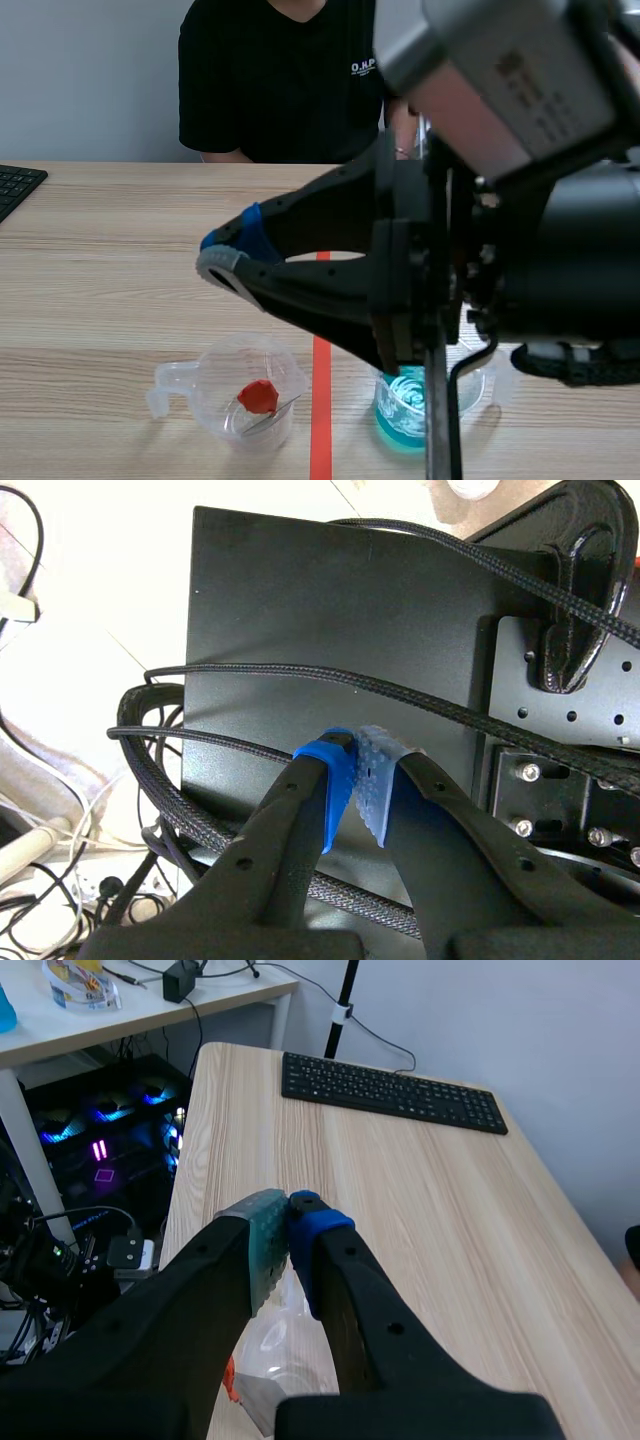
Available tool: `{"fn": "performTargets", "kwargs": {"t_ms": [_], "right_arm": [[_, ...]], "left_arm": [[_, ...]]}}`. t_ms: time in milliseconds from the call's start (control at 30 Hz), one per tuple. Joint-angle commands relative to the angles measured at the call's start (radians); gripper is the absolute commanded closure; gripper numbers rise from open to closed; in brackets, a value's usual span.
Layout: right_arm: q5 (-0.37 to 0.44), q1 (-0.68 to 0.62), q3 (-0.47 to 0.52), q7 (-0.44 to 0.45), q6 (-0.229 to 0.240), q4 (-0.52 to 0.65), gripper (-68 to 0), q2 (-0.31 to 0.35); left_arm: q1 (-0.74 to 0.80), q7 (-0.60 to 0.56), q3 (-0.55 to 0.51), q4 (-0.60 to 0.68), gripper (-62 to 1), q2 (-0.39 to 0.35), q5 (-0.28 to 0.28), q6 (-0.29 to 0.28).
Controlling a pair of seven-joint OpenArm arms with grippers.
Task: Do the redox reaction experiment.
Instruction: 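Lift the metal plate out of the left beaker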
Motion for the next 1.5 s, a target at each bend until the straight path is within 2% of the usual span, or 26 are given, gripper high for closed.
{"fn": "performTargets", "kwargs": {"t_ms": [0, 467, 767, 800, 867, 900, 1000, 1100, 1133, 1233, 1467], "right_arm": [[0.037, 0.010, 0.016, -0.005, -0.004, 0.032, -0.6, 0.000], [0.245, 0.010, 0.106, -0.142, -0.005, 0.155, -0.6, 0.000], [0.261, 0.010, 0.113, -0.156, -0.005, 0.155, -0.9, 0.000], [0.261, 0.010, 0.113, -0.156, -0.005, 0.155, -2.8, 0.000], [0.261, 0.010, 0.113, -0.155, -0.005, 0.155, -12.0, 0.000], [0.261, 0.010, 0.113, -0.154, -0.005, 0.155, -19.2, 0.000], [0.264, 0.010, 0.113, -0.122, -0.005, 0.155, -46.8, 0.000], [0.269, 0.010, 0.113, -0.064, -0.005, 0.155, -65.5, 0.000], [0.269, 0.010, 0.113, -0.051, -0.005, 0.155, -67.9, 0.000], [0.268, 0.010, 0.113, -0.051, -0.005, 0.155, -67.9, 0.000], [0.268, 0.010, 0.113, -0.124, -0.005, 0.155, -67.9, 0.000]], "left_arm": [[0.010, -0.014, -0.003, 0.006, -2.7, -0.003, 0.000, -0.002], [0.010, -0.014, -0.003, 0.006, -2.7, -0.003, 0.000, -0.002], [0.010, -0.014, -0.003, 0.006, -2.7, -0.003, 0.000, -0.002], [0.010, -0.014, -0.003, 0.006, -2.7, -0.003, 0.000, -0.002], [0.010, -0.014, -0.003, 0.006, -2.7, -0.003, 0.000, -0.002], [0.010, -0.014, -0.003, 0.006, -2.7, -0.003, 0.000, -0.002], [0.010, -0.014, -0.003, 0.006, -2.7, -0.003, 0.000, -0.002], [0.010, -0.014, -0.003, 0.006, -2.7, -0.003, 0.000, -0.002], [0.010, -0.014, -0.003, 0.006, -2.7, -0.003, 0.000, -0.002], [0.010, -0.014, -0.003, 0.006, -2.7, -0.003, 0.000, -0.002], [0.010, -0.014, -0.003, 0.006, -2.7, -0.003, 0.000, -0.002]]}}
